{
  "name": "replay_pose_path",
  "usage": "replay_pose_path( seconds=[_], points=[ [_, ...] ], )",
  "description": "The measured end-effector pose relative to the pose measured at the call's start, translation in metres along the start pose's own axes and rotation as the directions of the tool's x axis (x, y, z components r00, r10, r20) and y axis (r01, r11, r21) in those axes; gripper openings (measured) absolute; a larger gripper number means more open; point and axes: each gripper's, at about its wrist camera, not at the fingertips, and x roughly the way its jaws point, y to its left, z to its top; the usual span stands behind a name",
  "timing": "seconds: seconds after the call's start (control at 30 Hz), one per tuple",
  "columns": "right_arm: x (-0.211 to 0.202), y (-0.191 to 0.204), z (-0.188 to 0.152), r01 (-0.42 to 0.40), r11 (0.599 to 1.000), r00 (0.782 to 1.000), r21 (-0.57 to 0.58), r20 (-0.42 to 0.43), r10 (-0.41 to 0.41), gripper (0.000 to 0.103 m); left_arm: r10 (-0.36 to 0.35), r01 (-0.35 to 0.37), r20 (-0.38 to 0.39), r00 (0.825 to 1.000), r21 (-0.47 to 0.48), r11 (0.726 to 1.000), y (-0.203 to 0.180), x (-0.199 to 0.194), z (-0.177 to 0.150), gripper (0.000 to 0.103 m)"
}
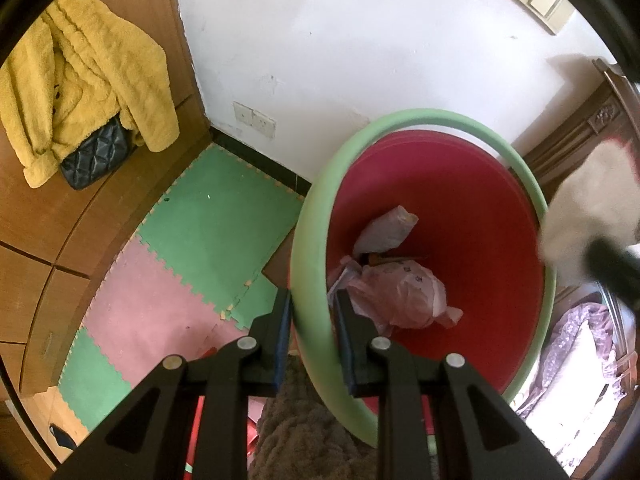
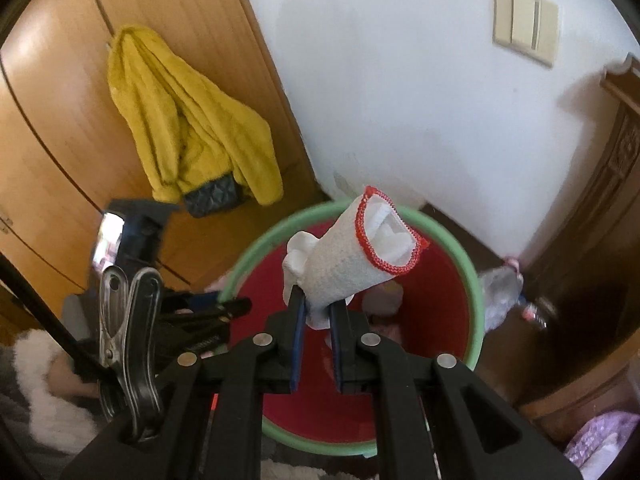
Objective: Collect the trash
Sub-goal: 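Carry the sock over the red bucket with the right tool, then open the right tool to drop the sock into the bucket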
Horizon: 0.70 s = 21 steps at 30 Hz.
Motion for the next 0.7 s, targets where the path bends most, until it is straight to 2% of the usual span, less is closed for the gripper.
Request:
replay_pose_path(
  seconds=[0.13,0.23,0.37,0.47,0.53,0.57,0.7],
  points=[
    [0.029,-0.004,-0.004,0.032,0.999,0.989,-0.001,-0.143,-0.032,0.011,-0.002,0.002,0.0,1.0,-0.001,1.0,0.002,-0.001,0.0,0.022],
    [0.056,-0.007,-0.013,0.074,0.997,0.953,-0.01,-0.293,-0.074,0.011,-0.004,0.004,0.001,1.0,-0.003,1.0,0.002,-0.002,0.0,0.022],
    [0.059,-0.009,-0.016,0.038,0.999,0.951,0.01,-0.307,-0.033,0.011,-0.001,0.001,0.003,1.0,0.0,1.0,0.001,0.0,-0.001,0.022],
    [0.059,-0.009,-0.014,0.054,0.999,0.953,0.002,-0.299,-0.051,0.011,-0.004,0.004,0.002,1.0,-0.003,1.0,0.001,0.0,-0.001,0.022],
    [0.059,-0.009,-0.012,0.055,0.998,0.955,0.003,-0.292,-0.052,0.016,-0.003,0.003,0.003,1.0,-0.001,1.0,0.001,0.0,-0.001,0.022],
    [0.059,-0.009,-0.012,0.056,0.998,0.955,0.005,-0.291,-0.052,0.023,-0.004,0.004,0.003,1.0,-0.001,1.0,0.001,0.0,-0.001,0.022],
    [0.058,-0.009,-0.013,0.057,0.998,0.963,0.008,-0.265,-0.053,0.026,-0.006,0.006,0.002,1.0,-0.003,1.0,0.001,0.0,-0.002,0.022]
  ],
)
